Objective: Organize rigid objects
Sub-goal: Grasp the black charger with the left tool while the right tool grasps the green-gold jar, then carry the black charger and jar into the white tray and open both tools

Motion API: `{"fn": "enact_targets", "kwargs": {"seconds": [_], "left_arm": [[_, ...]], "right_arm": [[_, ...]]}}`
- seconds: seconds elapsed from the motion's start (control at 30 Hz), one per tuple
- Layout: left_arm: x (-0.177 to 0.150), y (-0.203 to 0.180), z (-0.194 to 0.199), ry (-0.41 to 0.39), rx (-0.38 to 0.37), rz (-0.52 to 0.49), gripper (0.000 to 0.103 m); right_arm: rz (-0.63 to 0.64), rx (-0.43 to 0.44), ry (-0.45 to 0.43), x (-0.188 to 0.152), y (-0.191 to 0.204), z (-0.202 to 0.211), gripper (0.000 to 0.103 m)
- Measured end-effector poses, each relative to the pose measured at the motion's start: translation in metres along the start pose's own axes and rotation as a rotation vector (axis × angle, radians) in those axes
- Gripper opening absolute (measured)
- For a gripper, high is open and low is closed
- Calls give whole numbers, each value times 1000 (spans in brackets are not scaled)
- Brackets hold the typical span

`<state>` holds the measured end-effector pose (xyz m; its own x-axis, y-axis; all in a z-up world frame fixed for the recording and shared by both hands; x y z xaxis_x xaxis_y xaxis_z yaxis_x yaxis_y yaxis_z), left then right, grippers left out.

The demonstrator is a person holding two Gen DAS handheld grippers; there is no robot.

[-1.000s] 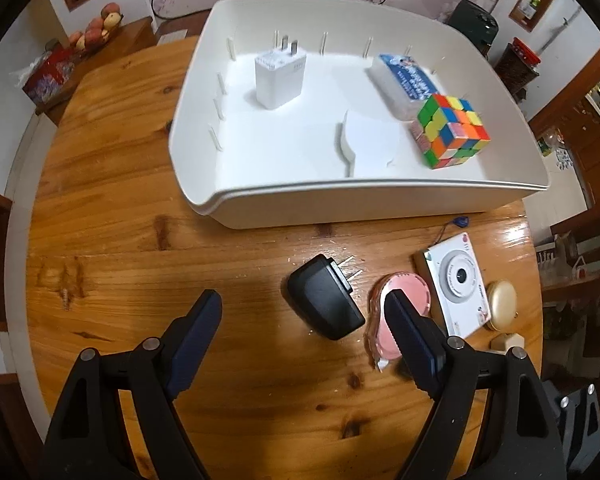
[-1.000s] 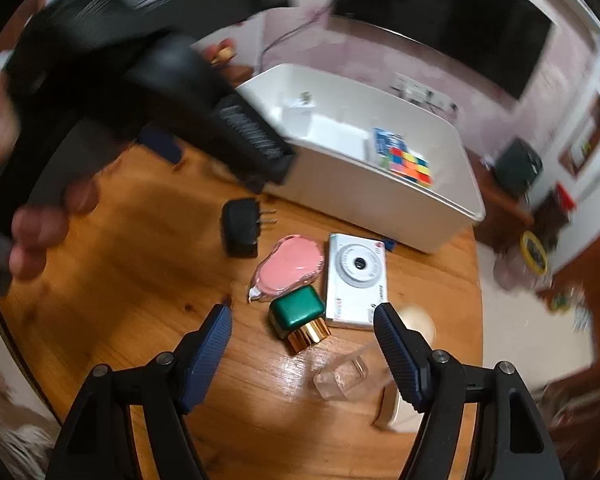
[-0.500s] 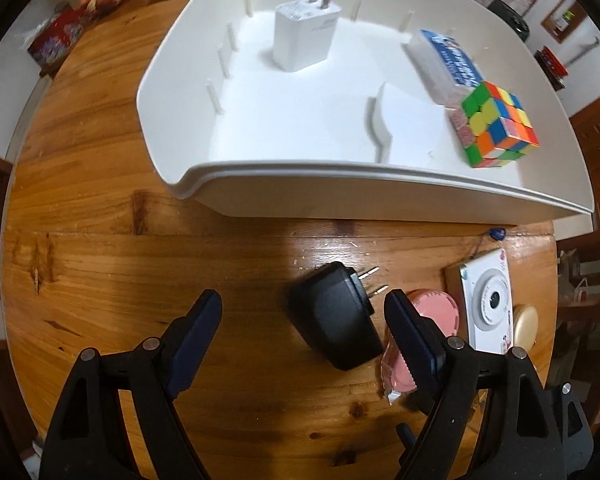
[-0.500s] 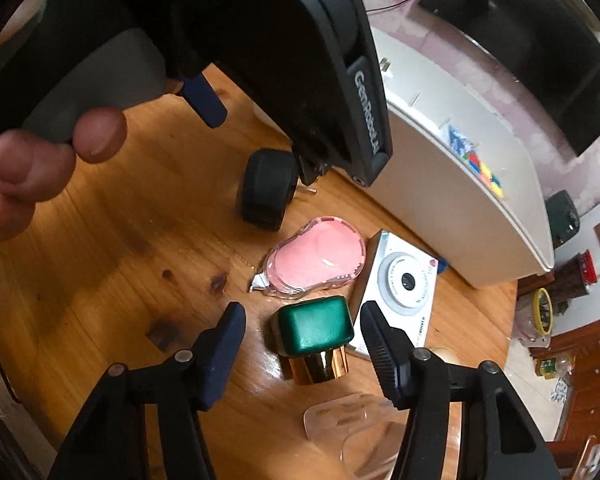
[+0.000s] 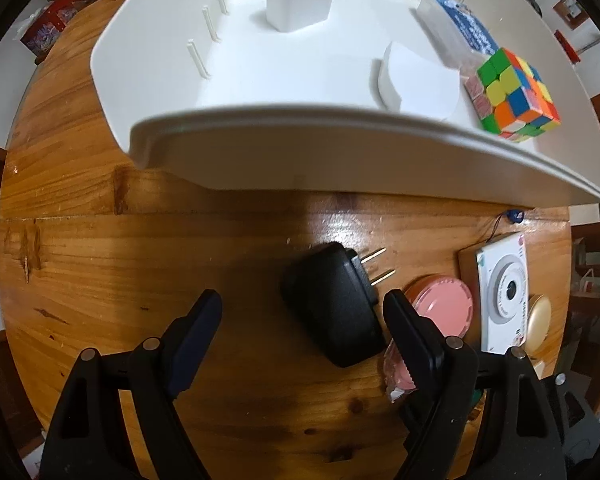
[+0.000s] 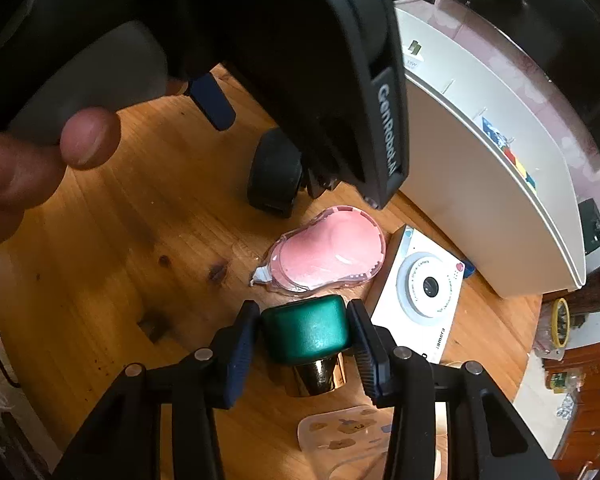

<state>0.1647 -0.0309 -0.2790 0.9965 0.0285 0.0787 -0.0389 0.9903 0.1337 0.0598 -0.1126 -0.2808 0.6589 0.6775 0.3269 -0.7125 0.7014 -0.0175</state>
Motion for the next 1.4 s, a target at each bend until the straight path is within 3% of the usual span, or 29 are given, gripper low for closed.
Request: {"fn": "enact_targets", "kwargs": {"seconds": [0.17,0.3,0.37,0.4,0.43,0.7,0.9,1.03,1.4], "left_arm": [[-2,3,-4,14,4,13,84],[5,-4,-8,28,57,-38,80],[6,-7,-6,31,69,-60,72],[7,-8,-5,34,68,-67,61],[7,-9,-3,32,66,-77,43],[-1,8,2,11,79,-91,43],[-11,23,49,-78,62,-93,43],[-17,37,93,-167,45,-86,44],[41,48,202,-408,19,-39,44]], "right_arm": [[-18,25,7,2,-7,0,45],[-41,53,18,4,-28,0,45],[-51,66,28,7,-36,0,45],[-52,69,34,9,-38,0,45],[-52,73,40,9,-39,0,45],[-63,79,33,16,-29,5,44],[-91,71,-8,16,-28,22,44],[-137,53,-78,26,-36,53,44],[-371,5,-326,80,-120,161,44]]}}
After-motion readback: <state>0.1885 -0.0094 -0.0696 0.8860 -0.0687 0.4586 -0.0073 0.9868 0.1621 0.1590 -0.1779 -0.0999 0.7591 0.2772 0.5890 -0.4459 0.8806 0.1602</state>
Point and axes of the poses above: each gripper's, at about its wrist camera, not at the fingertips, and z roughly against the way its jaws point, y to its left, x to its top, the point moved 2 cm from there along -z, roughly the way its jaws point, and after that the axes turned 12 degrees about x, right-handed, at the moved point
